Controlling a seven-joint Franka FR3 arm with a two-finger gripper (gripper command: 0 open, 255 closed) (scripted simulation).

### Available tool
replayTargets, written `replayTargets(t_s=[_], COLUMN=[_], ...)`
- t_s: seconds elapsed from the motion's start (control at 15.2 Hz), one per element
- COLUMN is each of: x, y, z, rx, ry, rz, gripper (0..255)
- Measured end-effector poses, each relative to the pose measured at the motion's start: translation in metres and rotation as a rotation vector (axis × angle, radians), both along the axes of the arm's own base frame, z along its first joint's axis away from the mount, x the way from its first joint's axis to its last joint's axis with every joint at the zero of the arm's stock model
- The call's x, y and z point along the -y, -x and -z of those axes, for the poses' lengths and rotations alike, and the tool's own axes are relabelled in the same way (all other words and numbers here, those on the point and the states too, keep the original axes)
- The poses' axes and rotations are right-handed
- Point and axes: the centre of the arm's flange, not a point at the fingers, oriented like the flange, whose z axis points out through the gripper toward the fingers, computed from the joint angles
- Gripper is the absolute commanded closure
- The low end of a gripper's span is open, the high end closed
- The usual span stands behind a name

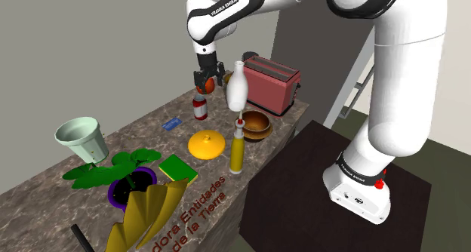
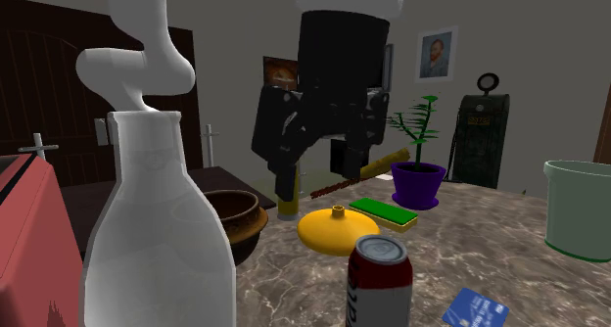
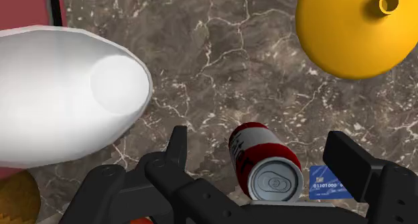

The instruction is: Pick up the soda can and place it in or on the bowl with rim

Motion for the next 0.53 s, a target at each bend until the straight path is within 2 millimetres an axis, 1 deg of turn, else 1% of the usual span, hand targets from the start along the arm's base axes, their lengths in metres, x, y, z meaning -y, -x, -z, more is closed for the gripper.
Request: replayTargets(t_s=[0.07,0.2,0.33,0.4,0.53], x=[-0.007,-0.014,-0.026,-0.029,-0.031], y=[-0.012,-0.03,-0.05,-0.055,-0.057], z=[0.009,0.023,0.037,0.043,0.053], rx=[0.0,-0.002,-0.003,-0.004,-0.005], ry=[-0.005,-0.016,-0.026,-0.029,-0.031], rz=[-0.004,-0.012,-0.02,-0.022,-0.023], gripper=[0,0,0,0,0])
